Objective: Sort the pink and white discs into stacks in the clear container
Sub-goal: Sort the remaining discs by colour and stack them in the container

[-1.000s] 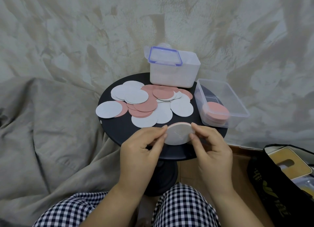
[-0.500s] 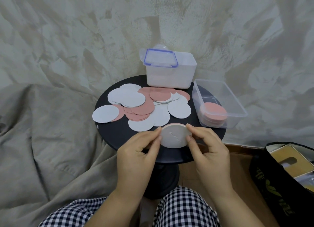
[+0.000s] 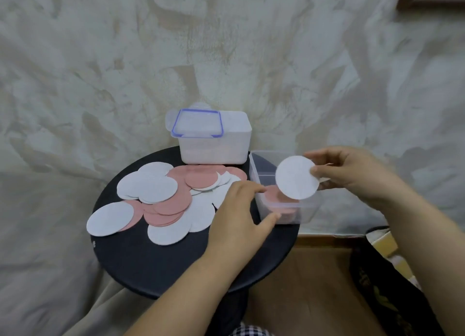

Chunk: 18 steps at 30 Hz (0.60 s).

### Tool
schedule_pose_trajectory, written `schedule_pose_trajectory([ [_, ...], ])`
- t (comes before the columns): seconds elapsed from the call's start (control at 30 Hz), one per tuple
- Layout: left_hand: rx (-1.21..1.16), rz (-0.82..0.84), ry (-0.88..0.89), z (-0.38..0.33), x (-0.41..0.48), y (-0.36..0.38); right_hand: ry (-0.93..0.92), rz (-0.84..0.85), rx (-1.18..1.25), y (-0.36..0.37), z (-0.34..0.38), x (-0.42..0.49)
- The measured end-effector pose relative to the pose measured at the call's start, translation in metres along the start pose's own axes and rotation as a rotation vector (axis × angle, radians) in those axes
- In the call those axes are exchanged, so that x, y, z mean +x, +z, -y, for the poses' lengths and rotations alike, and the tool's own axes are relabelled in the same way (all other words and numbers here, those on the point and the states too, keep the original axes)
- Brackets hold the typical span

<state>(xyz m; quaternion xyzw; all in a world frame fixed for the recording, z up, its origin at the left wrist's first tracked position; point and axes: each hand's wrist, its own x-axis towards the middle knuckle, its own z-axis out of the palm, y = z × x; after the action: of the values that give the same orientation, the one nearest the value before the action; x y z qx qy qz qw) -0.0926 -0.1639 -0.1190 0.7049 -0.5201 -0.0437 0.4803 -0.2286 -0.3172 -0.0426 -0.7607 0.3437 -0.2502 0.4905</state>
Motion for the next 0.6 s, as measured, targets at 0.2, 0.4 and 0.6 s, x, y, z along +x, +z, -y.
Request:
schedule_pose_trajectory([
  [0.2,-0.082,-0.019,-0.016,0.010,0.007,0.013,0.052,0.208,-0.176,-0.003,-0.003,0.018],
  [0.4,-0.090,-0.044,-0.002,0.011,0.006,0.015,-0.006,0.318,-0.359,0.012,0.000,0.030],
  [0.6,-0.077,-0.051,0.004,0.013,0.005,0.017,-0.073,0.357,-0.491,0.022,-0.002,0.037],
])
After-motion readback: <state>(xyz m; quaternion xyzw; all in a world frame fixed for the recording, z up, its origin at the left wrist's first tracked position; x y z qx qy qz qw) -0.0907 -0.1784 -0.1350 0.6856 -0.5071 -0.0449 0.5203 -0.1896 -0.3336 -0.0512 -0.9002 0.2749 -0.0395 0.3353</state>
